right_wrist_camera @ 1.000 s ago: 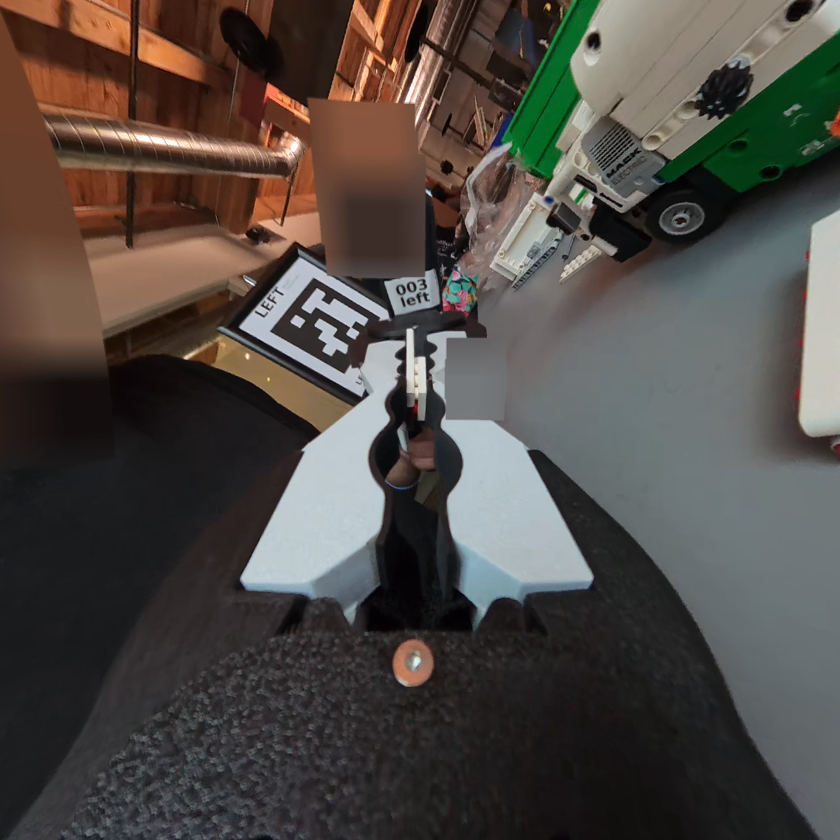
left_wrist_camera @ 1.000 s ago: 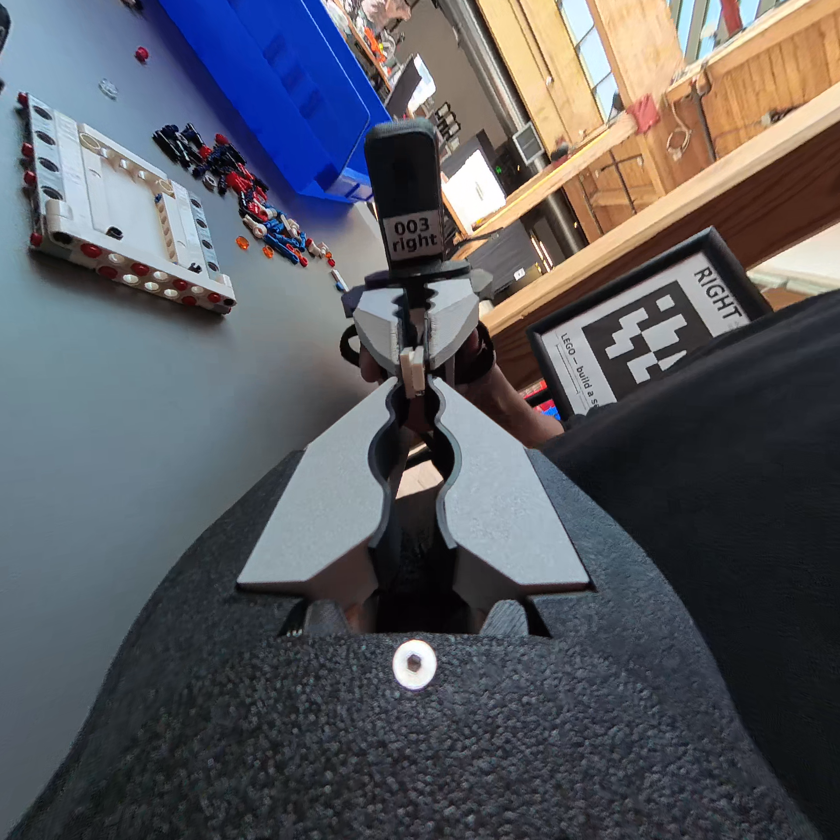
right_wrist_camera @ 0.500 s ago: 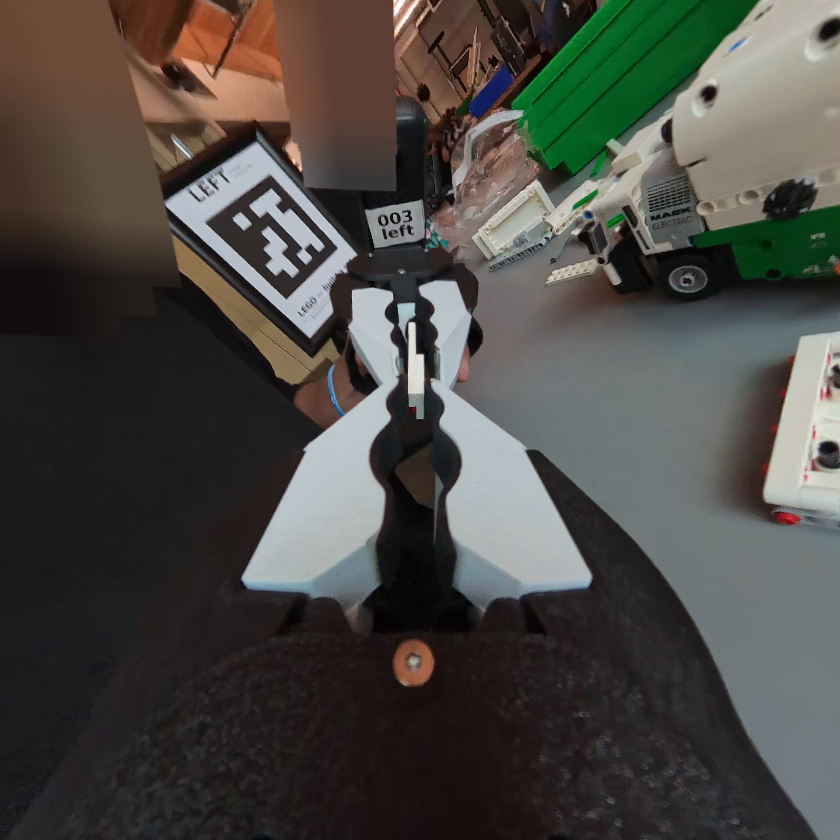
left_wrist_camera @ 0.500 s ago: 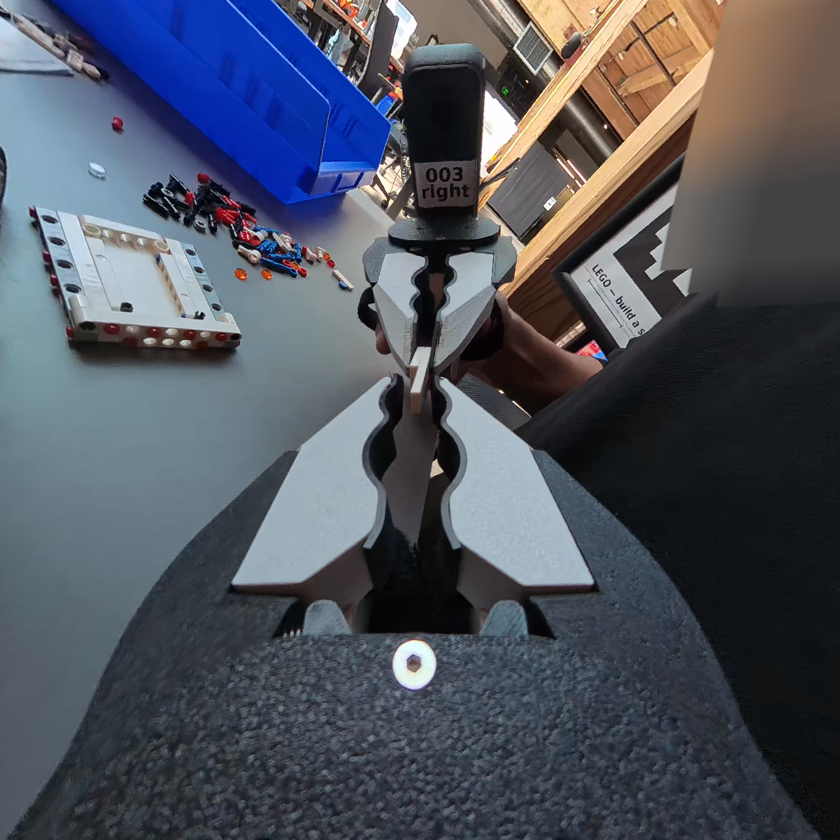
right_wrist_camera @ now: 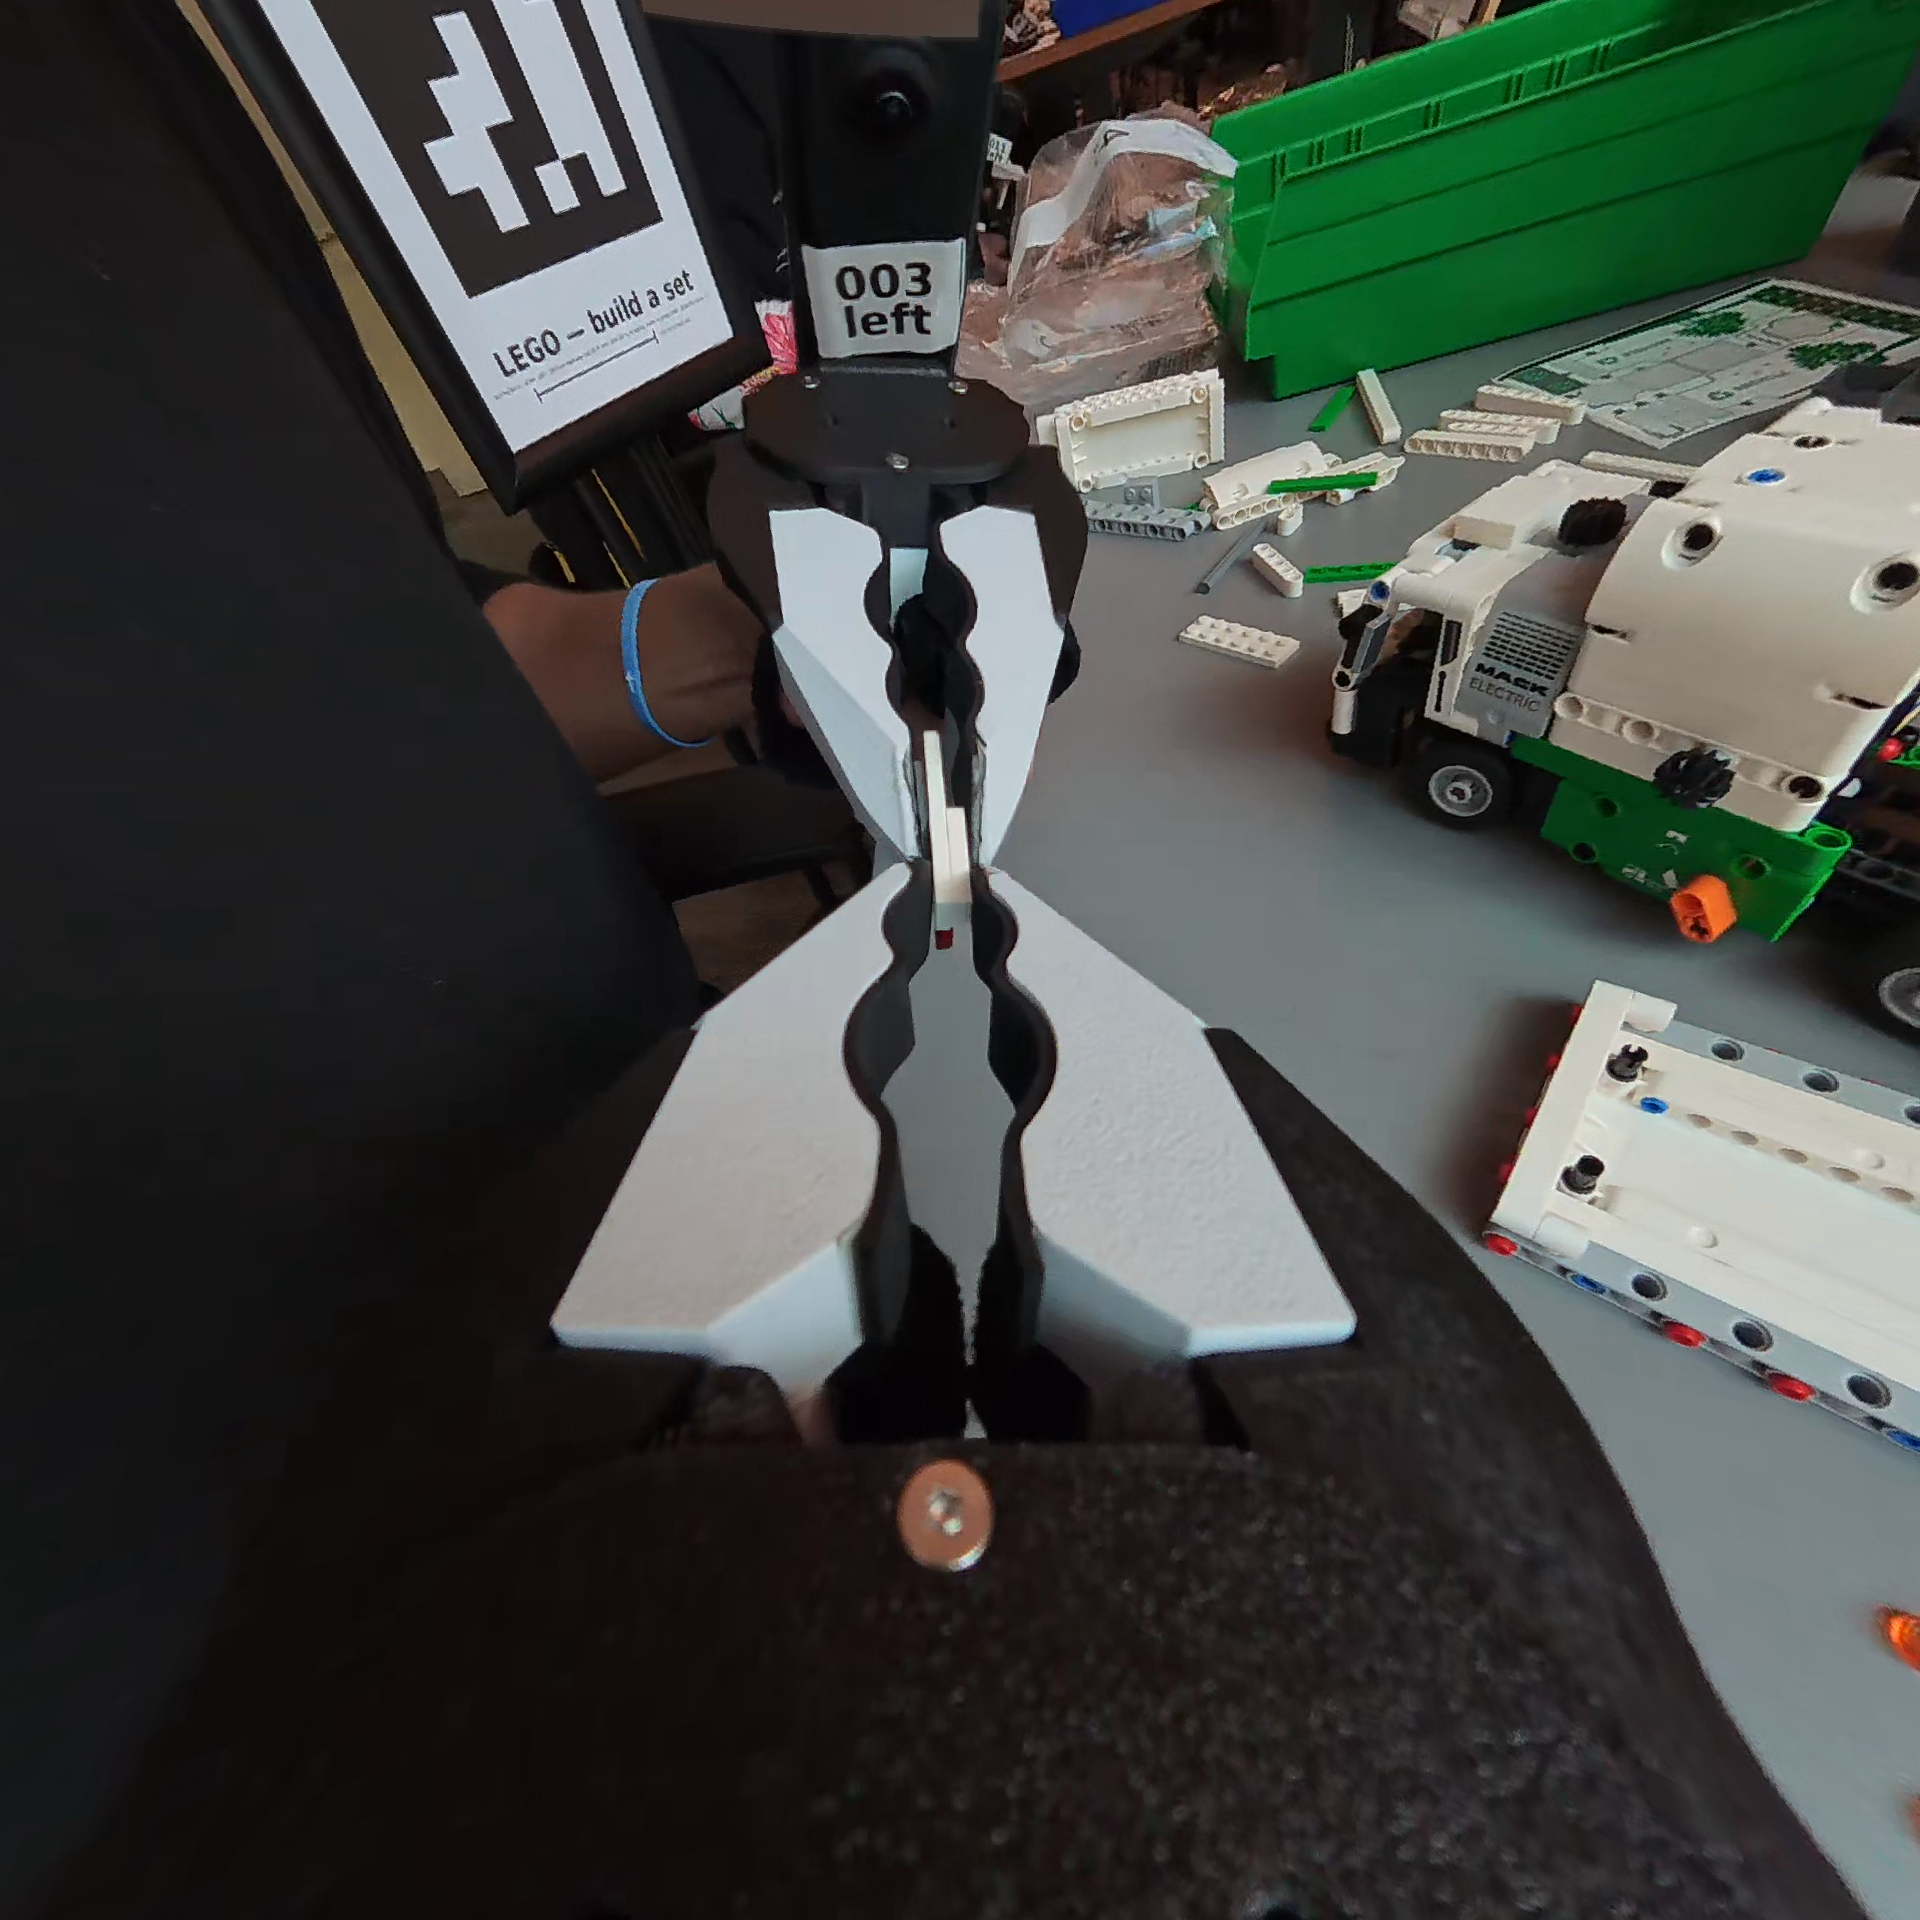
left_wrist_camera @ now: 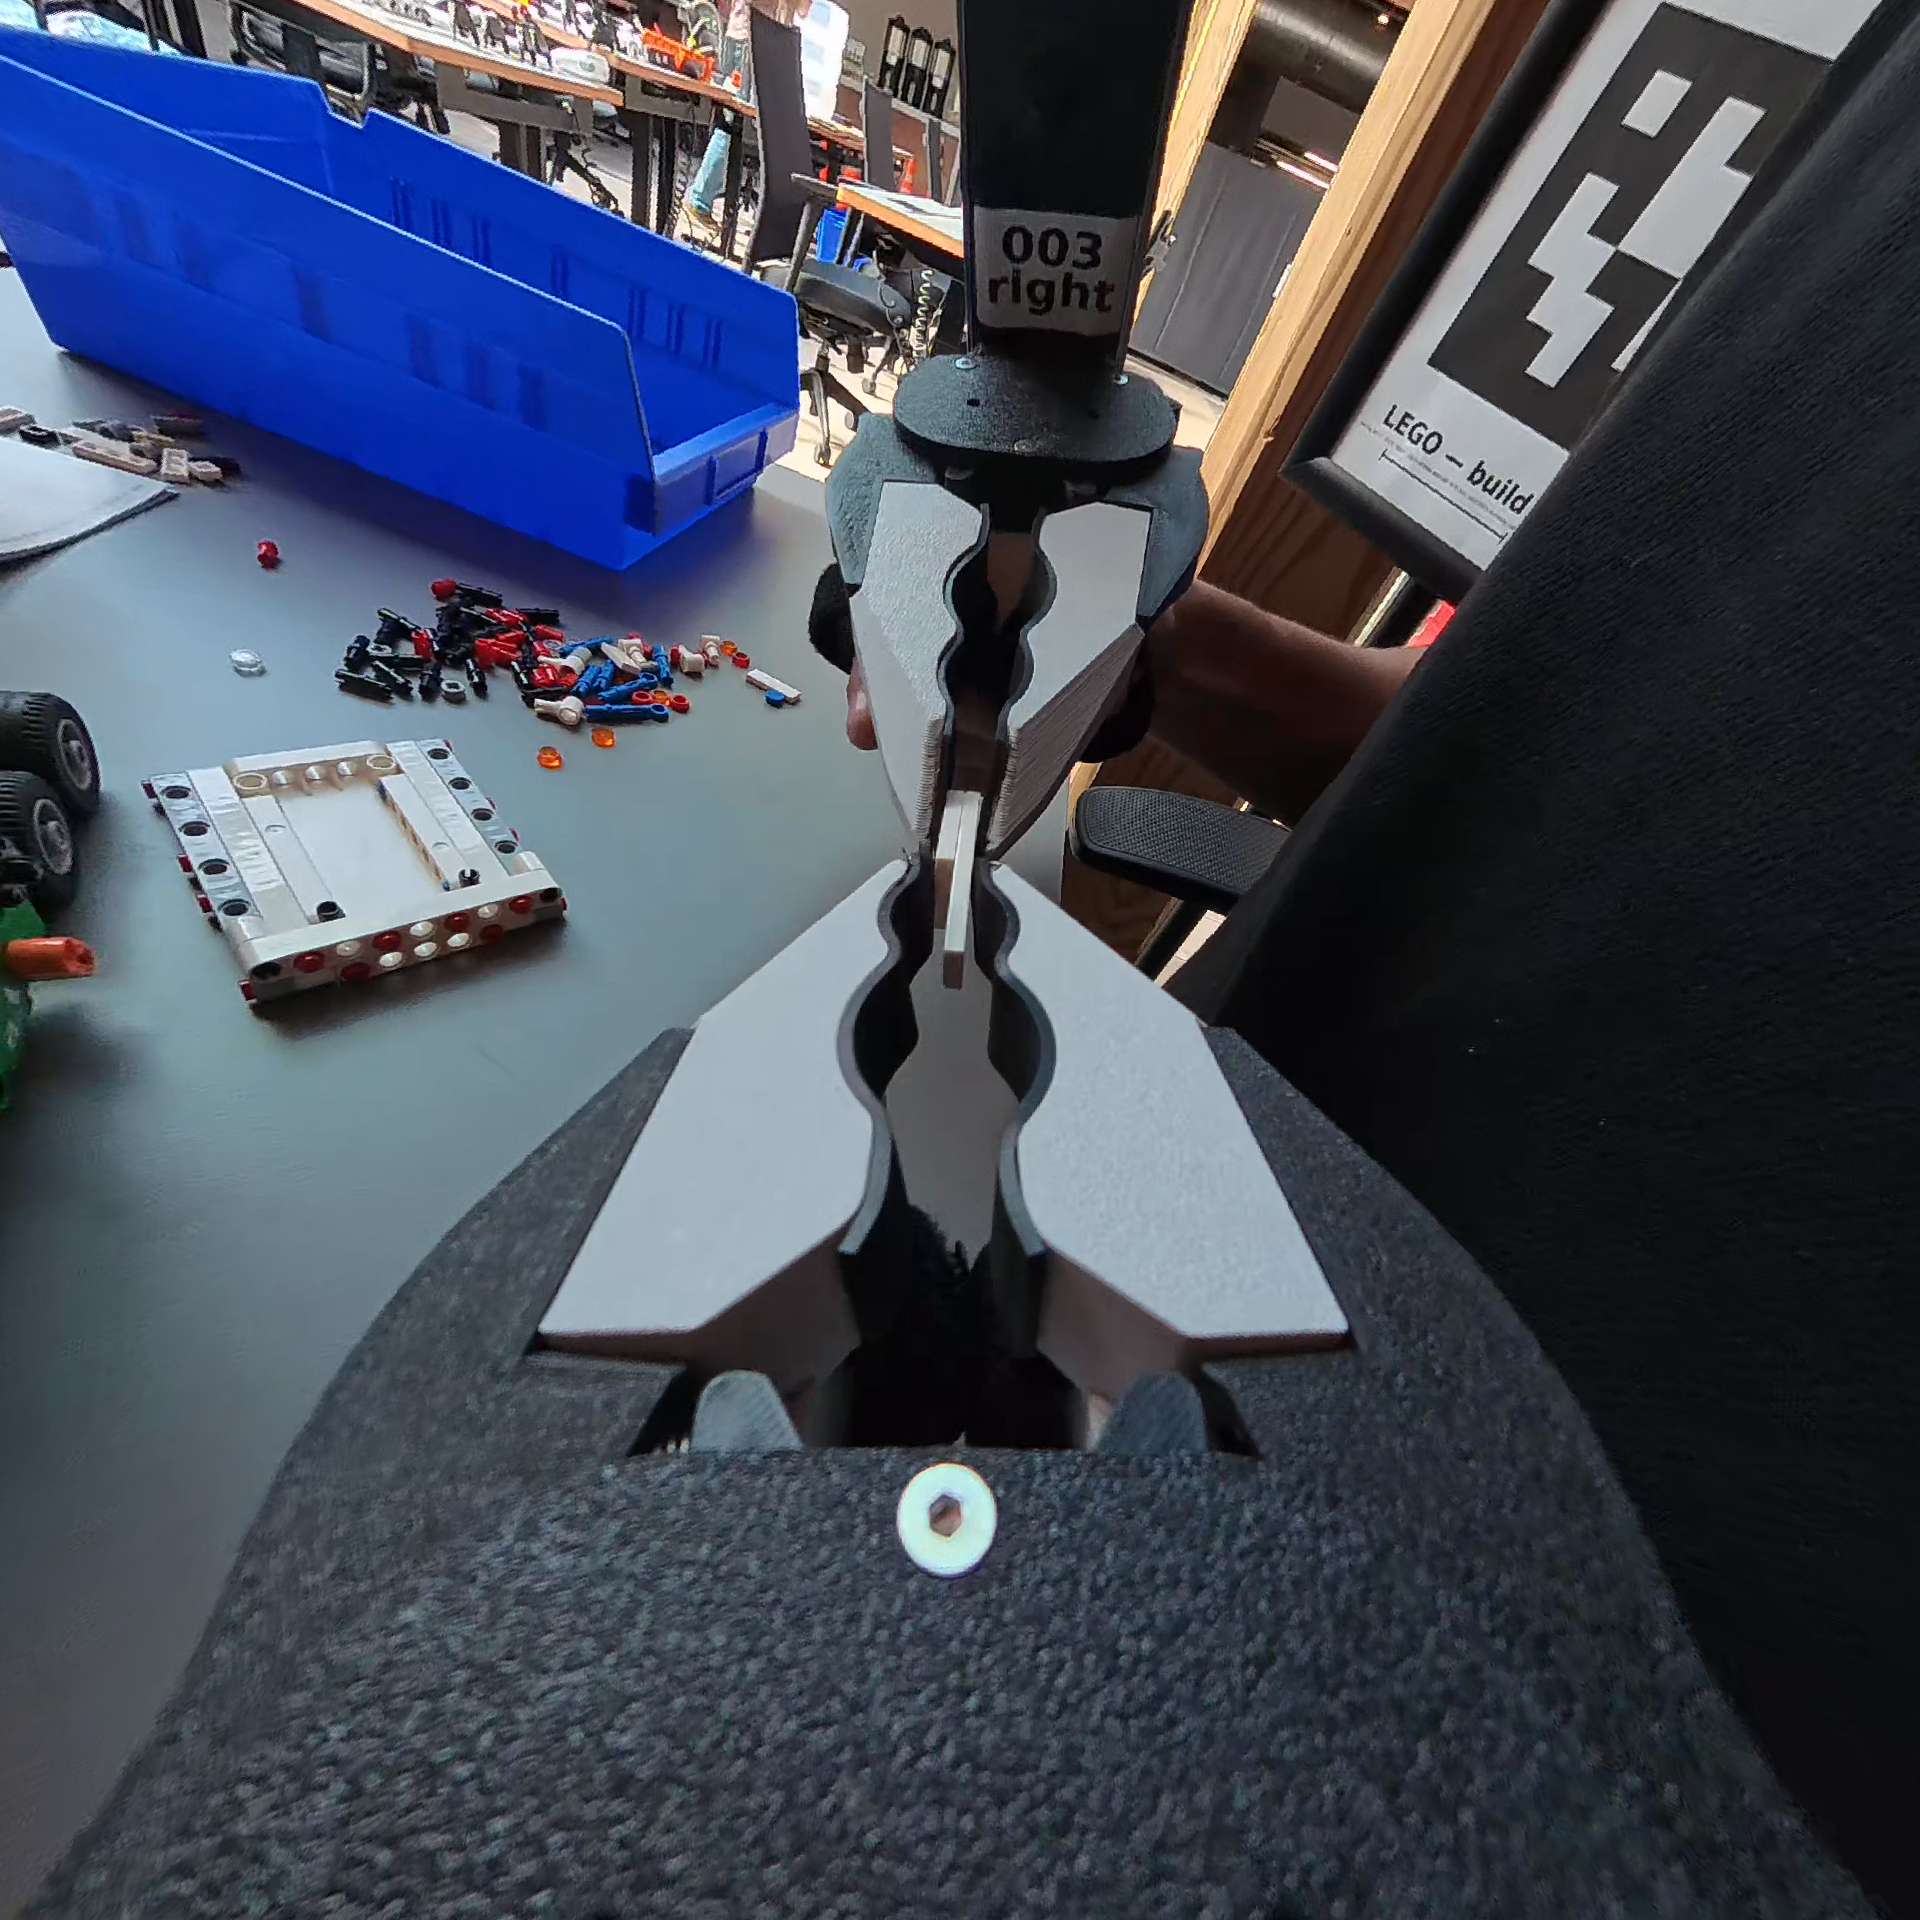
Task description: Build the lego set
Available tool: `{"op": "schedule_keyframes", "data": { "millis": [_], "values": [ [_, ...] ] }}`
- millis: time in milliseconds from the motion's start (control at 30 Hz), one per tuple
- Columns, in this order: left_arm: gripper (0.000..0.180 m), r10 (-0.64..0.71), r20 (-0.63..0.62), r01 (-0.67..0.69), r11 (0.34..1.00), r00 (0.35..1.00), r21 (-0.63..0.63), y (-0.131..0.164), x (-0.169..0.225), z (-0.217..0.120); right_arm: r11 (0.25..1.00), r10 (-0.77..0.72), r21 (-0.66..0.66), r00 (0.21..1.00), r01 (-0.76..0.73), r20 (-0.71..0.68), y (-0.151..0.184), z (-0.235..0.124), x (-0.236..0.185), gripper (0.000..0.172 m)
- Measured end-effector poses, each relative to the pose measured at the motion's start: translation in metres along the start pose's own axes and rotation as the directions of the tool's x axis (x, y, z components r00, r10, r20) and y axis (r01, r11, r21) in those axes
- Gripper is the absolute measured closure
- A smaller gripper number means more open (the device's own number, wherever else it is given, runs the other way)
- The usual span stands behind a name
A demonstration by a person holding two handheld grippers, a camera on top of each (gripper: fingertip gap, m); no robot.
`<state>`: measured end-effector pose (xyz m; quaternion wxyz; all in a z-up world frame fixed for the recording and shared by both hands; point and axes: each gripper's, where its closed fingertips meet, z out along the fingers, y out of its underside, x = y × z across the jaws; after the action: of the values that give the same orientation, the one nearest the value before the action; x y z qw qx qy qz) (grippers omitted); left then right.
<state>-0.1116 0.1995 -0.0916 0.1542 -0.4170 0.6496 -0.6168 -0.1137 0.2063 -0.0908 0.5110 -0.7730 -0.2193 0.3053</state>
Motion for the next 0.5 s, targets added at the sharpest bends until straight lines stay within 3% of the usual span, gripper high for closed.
{"op": "schedule_keyframes", "data": {
  "millis": [300, 500],
  "values": [
    [0.175, 0.124, -0.003, -0.124, 0.992, 0.992, -0.028, 0.0, 0.008, 0.003, 1.0, -0.018, 0.02, 0.999, 0.017, 0.033, 0.002, -0.004, -0.009, 0.166],
    [0.171, -0.015, 0.058, 0.014, 1.0, 0.998, 0.014, -0.007, -0.01, 0.006, 0.993, 0.082, 0.089, 0.996, -0.079, -0.029, -0.001, -0.007, 0.007, 0.166]
  ]
}}
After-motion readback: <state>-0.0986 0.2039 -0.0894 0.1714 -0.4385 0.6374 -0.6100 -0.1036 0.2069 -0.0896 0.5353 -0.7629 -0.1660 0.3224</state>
